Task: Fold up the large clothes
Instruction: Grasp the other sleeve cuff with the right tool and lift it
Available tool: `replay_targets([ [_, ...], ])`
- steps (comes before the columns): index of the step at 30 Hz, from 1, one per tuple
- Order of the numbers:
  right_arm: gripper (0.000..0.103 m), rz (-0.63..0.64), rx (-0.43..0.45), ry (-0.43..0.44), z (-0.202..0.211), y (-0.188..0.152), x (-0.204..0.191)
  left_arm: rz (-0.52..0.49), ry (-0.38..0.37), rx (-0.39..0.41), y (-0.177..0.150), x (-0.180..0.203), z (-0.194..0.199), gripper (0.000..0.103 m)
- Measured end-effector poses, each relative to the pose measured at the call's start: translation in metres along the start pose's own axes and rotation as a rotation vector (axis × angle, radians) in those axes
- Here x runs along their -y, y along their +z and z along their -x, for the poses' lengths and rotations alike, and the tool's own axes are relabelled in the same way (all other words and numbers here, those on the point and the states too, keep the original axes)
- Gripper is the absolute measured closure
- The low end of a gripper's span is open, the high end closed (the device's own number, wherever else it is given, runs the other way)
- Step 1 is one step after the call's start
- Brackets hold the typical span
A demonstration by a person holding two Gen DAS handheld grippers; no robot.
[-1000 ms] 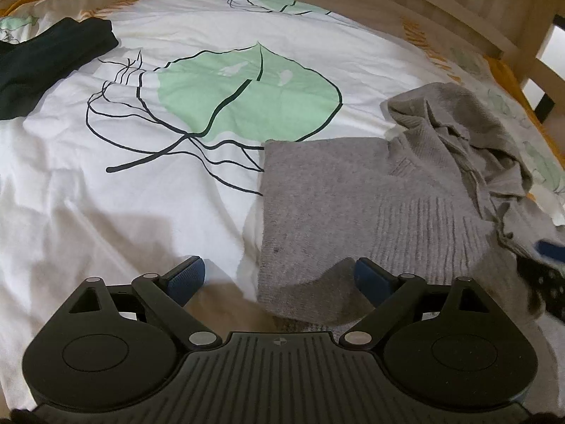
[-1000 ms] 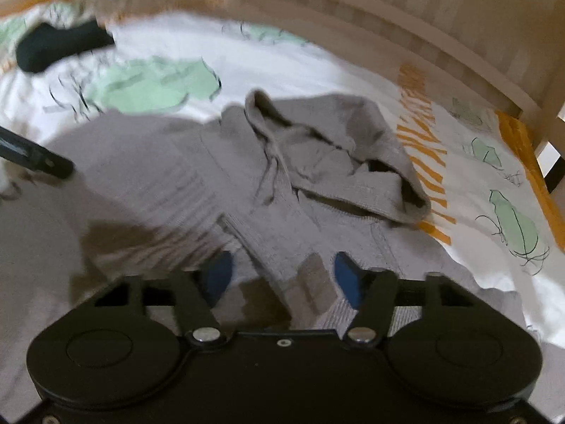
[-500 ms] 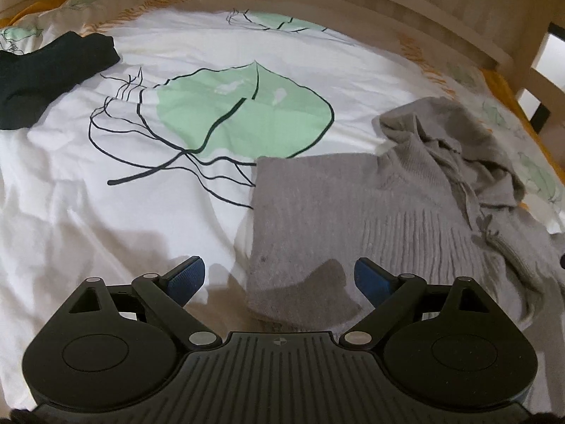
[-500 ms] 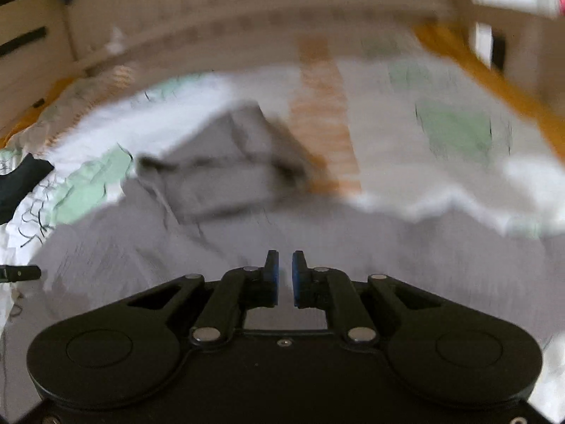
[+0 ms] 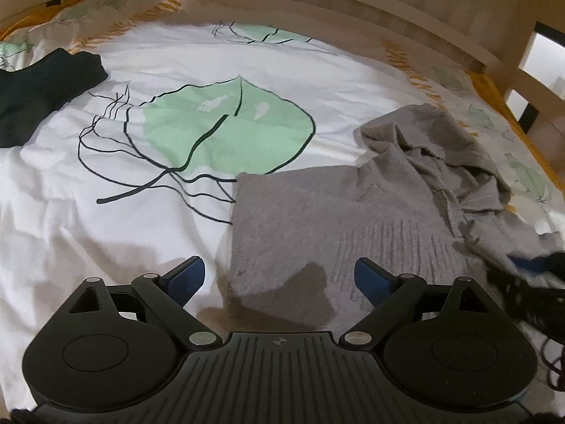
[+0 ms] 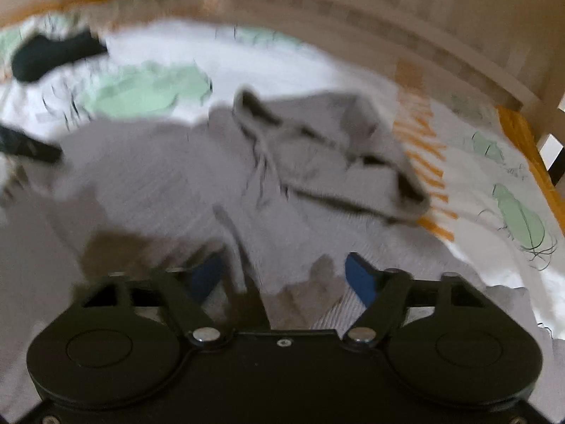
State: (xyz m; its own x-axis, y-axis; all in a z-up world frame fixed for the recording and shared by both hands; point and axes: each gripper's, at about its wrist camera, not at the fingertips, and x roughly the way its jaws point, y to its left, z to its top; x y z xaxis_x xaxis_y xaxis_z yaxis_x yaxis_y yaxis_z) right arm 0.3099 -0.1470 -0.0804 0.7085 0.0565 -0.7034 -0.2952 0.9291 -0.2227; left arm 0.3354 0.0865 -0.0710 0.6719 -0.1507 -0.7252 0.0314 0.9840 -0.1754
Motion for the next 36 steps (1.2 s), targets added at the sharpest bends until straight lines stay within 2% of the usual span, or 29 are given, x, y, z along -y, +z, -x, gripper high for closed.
replay_targets([
  [1,0.086,-0.005,-0.013,0.015,-0.003,-0.002,0.002,-0.003,-0.003,0.003,0.000,0.001,0.000,0.010],
  [3,0.089,-0.064,0.003,0.047,0.002,0.000,0.014,-0.014,-0.005,0.011,0.000,0.005,0.002,0.010],
  [7,0.090,-0.304,0.209,0.111,0.050,0.007,0.063,-0.035,-0.003,0.015,-0.002,0.010,0.000,0.010],
  [9,0.090,-0.402,0.253,0.116,0.064,-0.002,0.086,-0.037,-0.002,0.002,-0.004,0.012,-0.003,0.010],
  [12,0.090,-0.473,0.168,0.092,0.050,-0.029,0.108,-0.050,0.013,-0.029,-0.009,0.013,-0.009,0.010],
  [15,0.090,-0.529,0.007,0.110,0.024,-0.060,0.115,-0.047,0.021,-0.058,-0.013,0.012,-0.013,0.010],
  [17,0.087,-0.525,-0.029,0.114,0.020,-0.073,0.109,-0.036,0.022,-0.069,-0.014,0.010,-0.014,0.010],
  [19,0.083,-0.519,-0.019,0.103,0.026,-0.076,0.106,-0.035,0.027,-0.078,-0.014,0.009,-0.015,0.010],
  [23,0.048,-0.551,-0.006,0.068,0.037,-0.070,0.112,-0.036,0.029,-0.098,-0.016,0.008,-0.020,0.010],
  [25,0.040,-0.554,0.007,0.042,0.041,-0.071,0.120,-0.022,0.022,-0.101,-0.018,0.006,-0.022,0.009],
  [29,0.037,-0.591,-0.005,-0.005,0.048,-0.082,0.146,-0.008,0.016,-0.083,-0.021,0.005,-0.023,0.006],
  [32,0.033,-0.692,-0.010,-0.033,0.058,-0.094,0.174,-0.019,0.033,-0.058,-0.025,0.009,-0.022,0.005],
  [35,0.033,-0.811,-0.014,-0.056,0.067,-0.106,0.207,-0.006,0.039,-0.056,-0.021,0.010,-0.018,0.009],
  [36,0.033,-0.845,-0.011,-0.066,0.070,-0.110,0.218,0.015,0.033,-0.051,-0.018,0.010,-0.014,0.015],
])
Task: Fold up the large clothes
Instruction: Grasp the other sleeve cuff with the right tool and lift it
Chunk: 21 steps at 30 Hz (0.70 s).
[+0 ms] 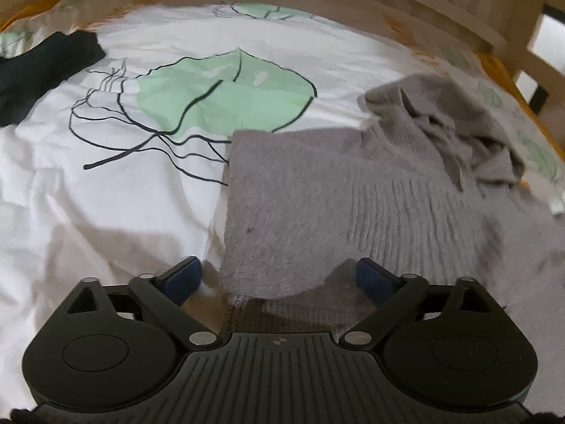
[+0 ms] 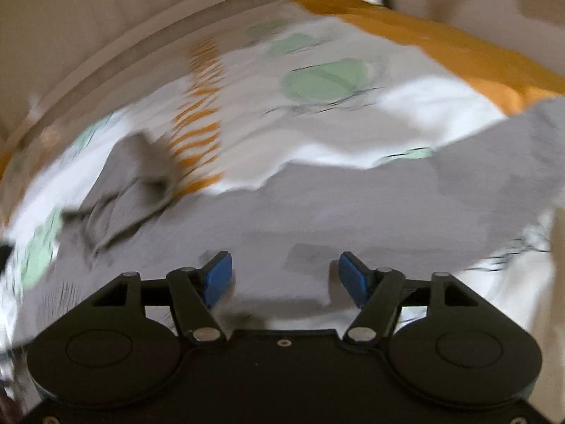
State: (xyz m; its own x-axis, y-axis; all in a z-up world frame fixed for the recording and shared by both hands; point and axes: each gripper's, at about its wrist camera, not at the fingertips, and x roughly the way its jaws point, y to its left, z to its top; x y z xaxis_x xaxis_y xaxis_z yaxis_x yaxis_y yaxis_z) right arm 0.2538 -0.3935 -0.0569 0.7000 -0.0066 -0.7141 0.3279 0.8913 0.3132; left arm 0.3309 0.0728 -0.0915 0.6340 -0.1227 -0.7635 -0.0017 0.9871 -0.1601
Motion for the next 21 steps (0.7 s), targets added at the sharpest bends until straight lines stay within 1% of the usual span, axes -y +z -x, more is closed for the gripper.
replay_targets([
  [1,0.033,-0.029,0.009,-0.011,0.003,0.006,0.011,0.013,-0.011,0.008,0.002,0.000,0.004,0.017],
  [3,0.032,-0.067,0.033,-0.050,0.011,0.017,0.034,0.015,-0.033,0.049,0.007,0.005,0.014,0.017],
  [6,0.032,-0.092,0.068,-0.119,0.018,0.033,0.065,-0.033,-0.037,0.110,0.011,0.019,0.027,0.017],
  [8,0.031,-0.101,0.089,-0.176,0.023,0.045,0.087,-0.059,-0.056,0.137,0.013,0.028,0.032,0.017],
  [9,0.031,-0.109,0.098,-0.204,0.024,0.050,0.099,-0.067,-0.069,0.143,0.012,0.033,0.034,0.017],
  [11,0.027,-0.138,0.111,-0.249,0.026,0.059,0.122,-0.081,-0.093,0.145,0.010,0.043,0.034,0.017],
  [13,0.027,-0.165,0.120,-0.301,0.024,0.066,0.143,-0.109,-0.116,0.136,0.007,0.052,0.032,0.017],
  [16,0.027,-0.203,0.112,-0.374,0.019,0.073,0.173,-0.168,-0.121,0.130,0.000,0.063,0.028,0.017],
  [18,0.027,-0.259,0.098,-0.384,0.014,0.073,0.193,-0.193,-0.120,0.126,-0.004,0.070,0.026,0.017],
  [21,0.027,-0.341,0.106,-0.347,0.005,0.069,0.215,-0.204,-0.131,0.108,-0.007,0.073,0.020,0.017],
])
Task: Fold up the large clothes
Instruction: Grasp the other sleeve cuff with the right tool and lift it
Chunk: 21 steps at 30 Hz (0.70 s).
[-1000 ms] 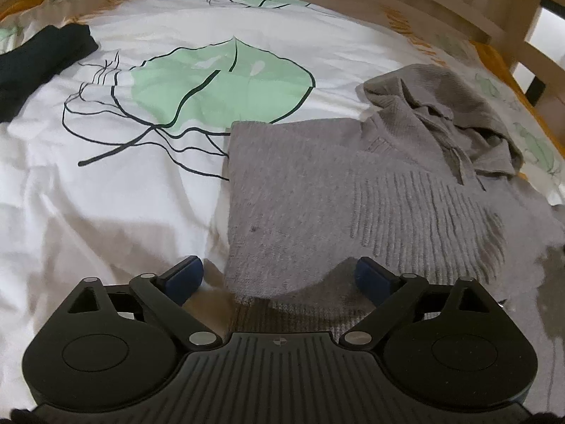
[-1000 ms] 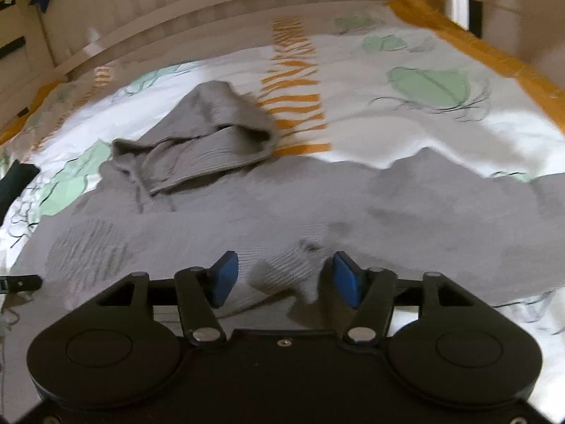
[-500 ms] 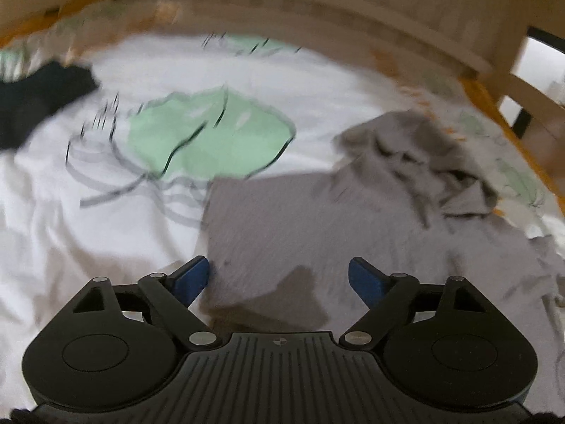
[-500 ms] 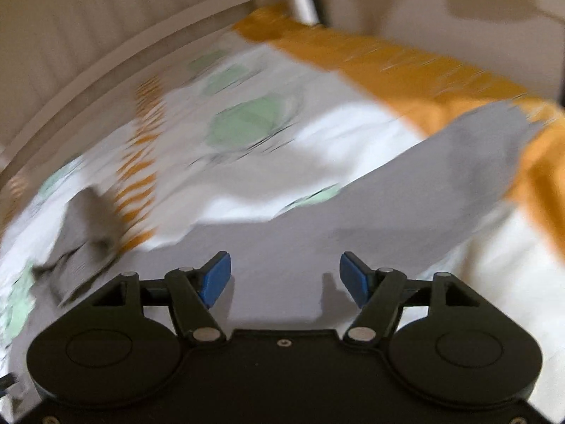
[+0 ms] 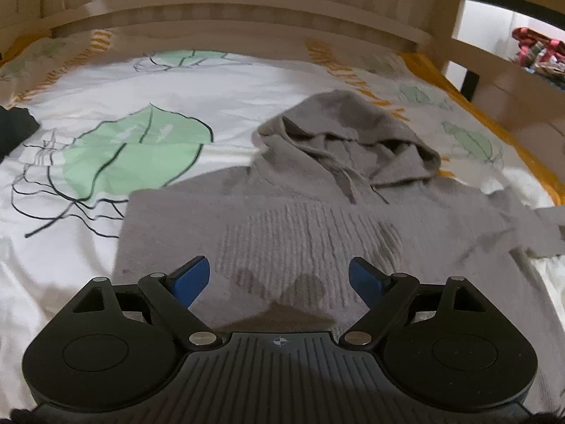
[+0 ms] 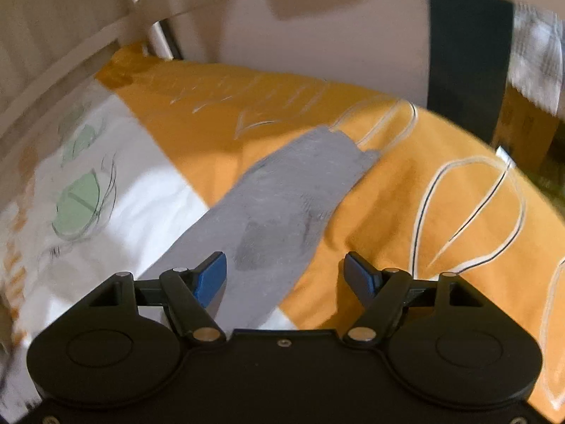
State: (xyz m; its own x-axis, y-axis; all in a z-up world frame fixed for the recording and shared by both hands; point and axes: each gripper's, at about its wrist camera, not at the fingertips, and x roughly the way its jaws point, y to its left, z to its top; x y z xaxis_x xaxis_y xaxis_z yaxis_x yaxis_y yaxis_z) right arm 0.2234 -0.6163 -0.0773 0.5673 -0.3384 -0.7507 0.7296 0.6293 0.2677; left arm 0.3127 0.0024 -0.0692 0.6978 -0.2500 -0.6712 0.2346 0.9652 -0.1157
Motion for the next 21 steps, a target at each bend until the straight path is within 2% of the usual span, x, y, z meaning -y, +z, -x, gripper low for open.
replay_targets([
  [5,0.029,-0.058,0.024,0.066,-0.015,0.002,0.012,-0.008,0.004,-0.027,-0.004,0.002,-0.008,0.017],
  [6,0.034,-0.063,0.025,0.072,-0.018,0.003,0.012,-0.006,0.004,-0.030,-0.004,0.001,-0.008,0.017],
  [7,0.054,-0.062,0.023,0.072,-0.019,0.004,0.011,-0.005,0.004,-0.033,-0.004,0.001,-0.008,0.017],
  [8,0.068,-0.057,0.023,0.064,-0.021,0.005,0.009,-0.004,0.004,-0.036,-0.004,0.000,-0.008,0.017],
  [9,0.070,-0.048,0.029,0.062,-0.019,0.006,0.007,-0.003,0.006,-0.036,-0.004,0.000,-0.008,0.017],
  [10,0.078,-0.037,0.038,0.067,-0.015,0.009,0.003,-0.003,0.008,-0.035,-0.003,0.000,-0.007,0.017],
  [11,0.081,-0.020,0.056,0.077,-0.009,0.009,0.000,-0.002,0.010,-0.033,-0.002,0.000,-0.005,0.017],
  [15,0.082,0.057,0.118,0.165,0.024,0.012,-0.034,0.009,0.018,-0.022,0.002,-0.003,0.001,0.017],
  [21,0.083,0.225,0.158,0.352,0.088,0.002,-0.121,0.026,0.027,-0.006,0.010,-0.010,0.012,0.017],
])
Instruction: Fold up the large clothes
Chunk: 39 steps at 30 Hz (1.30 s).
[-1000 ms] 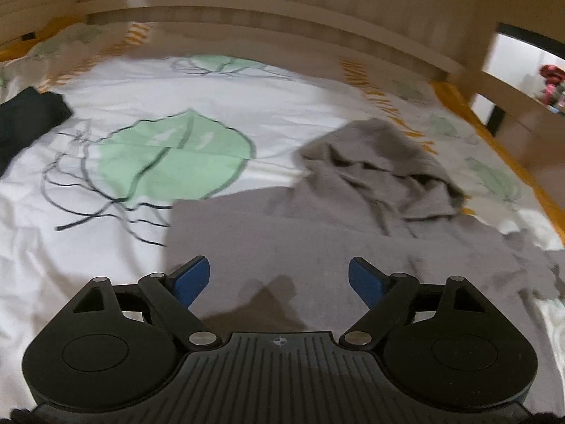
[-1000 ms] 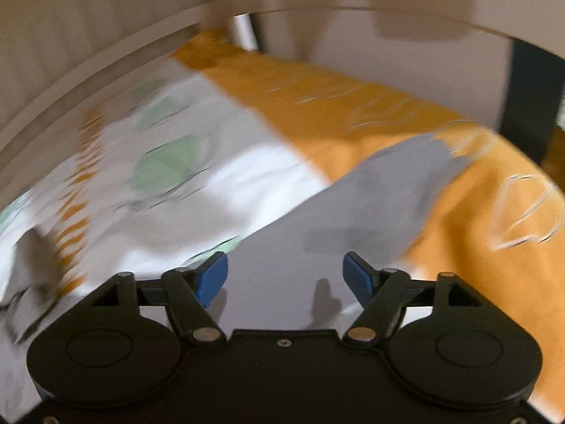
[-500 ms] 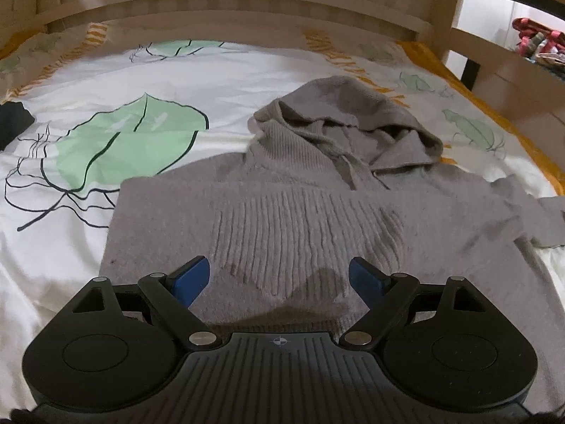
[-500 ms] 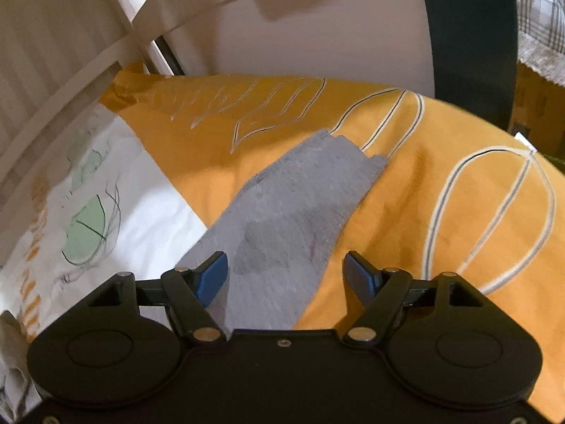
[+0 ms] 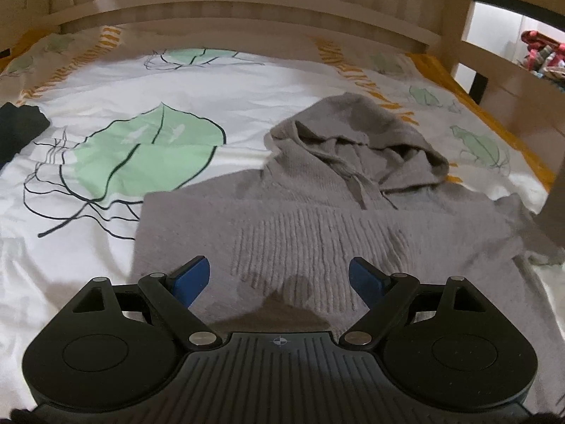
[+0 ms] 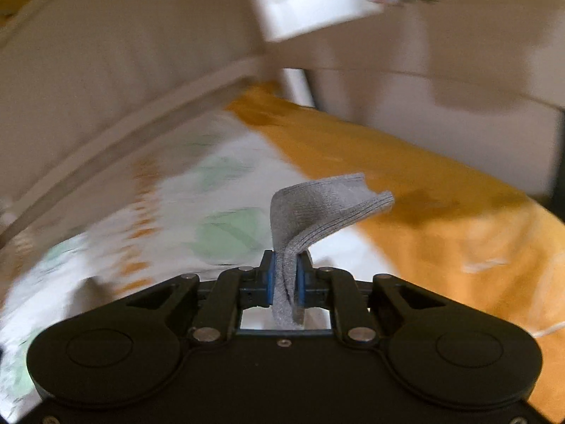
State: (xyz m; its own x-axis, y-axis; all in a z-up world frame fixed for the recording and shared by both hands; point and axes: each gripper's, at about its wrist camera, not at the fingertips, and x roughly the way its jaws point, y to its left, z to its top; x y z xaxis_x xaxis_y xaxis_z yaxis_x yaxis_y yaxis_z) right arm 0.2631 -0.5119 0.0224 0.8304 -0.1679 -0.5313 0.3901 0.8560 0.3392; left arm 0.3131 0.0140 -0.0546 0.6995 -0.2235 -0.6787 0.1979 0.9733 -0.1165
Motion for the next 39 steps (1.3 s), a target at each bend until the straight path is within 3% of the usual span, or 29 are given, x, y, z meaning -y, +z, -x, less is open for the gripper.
replay_targets([
  [5,0.083,0.084,-0.018,0.203,0.036,-0.006,-0.093,0.042,0.008,0.019,0.008,-0.013,0.012,0.017],
  [8,0.089,0.114,-0.048,0.318,0.053,-0.021,-0.144,0.079,0.016,0.033,0.013,-0.023,0.018,0.017],
  [10,0.089,0.128,-0.077,0.382,0.046,-0.035,-0.179,0.107,0.020,0.039,0.015,-0.031,0.021,0.017],
  [16,0.089,0.207,-0.205,0.516,0.018,-0.108,-0.265,0.192,0.026,0.045,0.019,-0.053,0.024,0.017],
  [20,0.089,0.334,-0.275,0.541,-0.001,-0.163,-0.302,0.244,0.023,0.038,0.019,-0.065,0.024,0.017],
  [25,0.081,0.415,-0.393,0.553,-0.009,-0.223,-0.320,0.275,0.012,0.028,0.019,-0.069,0.020,0.017],
  [28,0.081,0.454,-0.431,0.557,-0.005,-0.237,-0.316,0.275,0.006,0.027,0.018,-0.068,0.018,0.017],
  [29,0.074,0.460,-0.431,0.555,-0.003,-0.237,-0.314,0.275,0.005,0.027,0.018,-0.068,0.017,0.017],
  [31,0.054,0.453,-0.418,0.551,0.003,-0.230,-0.302,0.278,0.001,0.026,0.018,-0.067,0.015,0.017],
  [32,0.050,0.448,-0.403,0.546,0.004,-0.227,-0.296,0.281,-0.002,0.026,0.018,-0.067,0.014,0.017],
  [36,0.047,0.467,-0.324,0.490,0.015,-0.198,-0.264,0.270,-0.014,0.021,0.017,-0.060,0.009,0.017],
  [39,0.032,0.501,-0.246,0.414,0.019,-0.184,-0.240,0.245,-0.030,0.013,0.015,-0.053,0.003,0.017],
])
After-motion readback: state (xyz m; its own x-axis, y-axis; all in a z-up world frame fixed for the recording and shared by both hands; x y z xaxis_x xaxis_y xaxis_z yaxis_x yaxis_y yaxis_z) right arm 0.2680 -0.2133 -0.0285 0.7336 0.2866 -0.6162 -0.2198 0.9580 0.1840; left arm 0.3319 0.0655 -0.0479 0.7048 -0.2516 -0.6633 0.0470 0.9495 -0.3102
